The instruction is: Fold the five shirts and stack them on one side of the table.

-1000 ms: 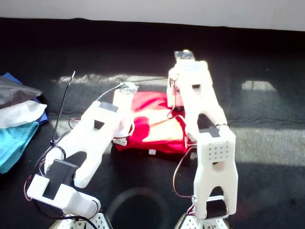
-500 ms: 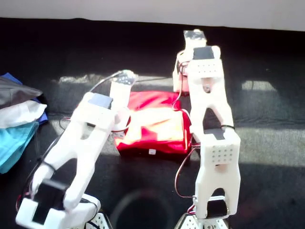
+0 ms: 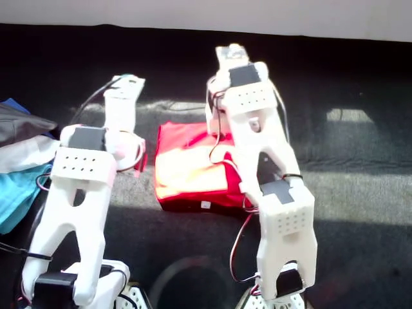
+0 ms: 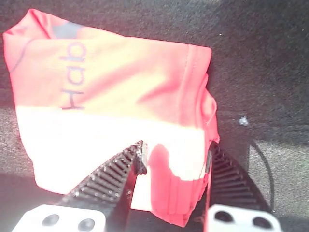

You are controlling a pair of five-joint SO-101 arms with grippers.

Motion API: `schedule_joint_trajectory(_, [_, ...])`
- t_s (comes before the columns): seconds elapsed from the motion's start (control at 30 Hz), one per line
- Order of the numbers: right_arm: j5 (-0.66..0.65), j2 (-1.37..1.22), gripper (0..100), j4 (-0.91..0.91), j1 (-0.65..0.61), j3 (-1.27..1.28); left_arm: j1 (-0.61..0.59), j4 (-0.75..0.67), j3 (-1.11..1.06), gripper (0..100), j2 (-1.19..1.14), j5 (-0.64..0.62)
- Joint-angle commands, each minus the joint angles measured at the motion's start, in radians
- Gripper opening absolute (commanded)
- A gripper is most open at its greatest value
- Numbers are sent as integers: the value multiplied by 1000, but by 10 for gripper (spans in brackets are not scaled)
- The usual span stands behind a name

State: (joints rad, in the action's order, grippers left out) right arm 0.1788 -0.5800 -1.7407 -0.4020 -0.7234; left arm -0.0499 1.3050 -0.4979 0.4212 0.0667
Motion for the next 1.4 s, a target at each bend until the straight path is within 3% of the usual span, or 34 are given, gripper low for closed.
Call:
schedule_joint_trajectory(0.0, [44, 21, 241, 16, -39, 25, -71, 8, 31, 104, 33, 11])
schedule_joint_trajectory(0.13, [94, -44, 310, 15, -47, 36, -104, 6, 12, 104, 33, 46])
schedule_joint_trajectory(0.77, [138, -366, 311, 51, 77, 31, -159, -21, -53, 104, 35, 75])
schedule_joint_trajectory(0.87, [97, -364, 255, 45, 70, 31, -159, -21, -53, 104, 35, 75])
schedule_joint_trajectory(0.97, [68, -366, 7, 45, 68, 33, -159, -21, -51, 104, 35, 75])
schedule_joint_trajectory(1.2, [-38, -360, 7, 47, 159, -7, -163, -21, -51, 104, 35, 75])
schedule_joint_trajectory(1.37, [-304, -360, 7, 42, 354, -157, -163, -21, -53, 104, 35, 75])
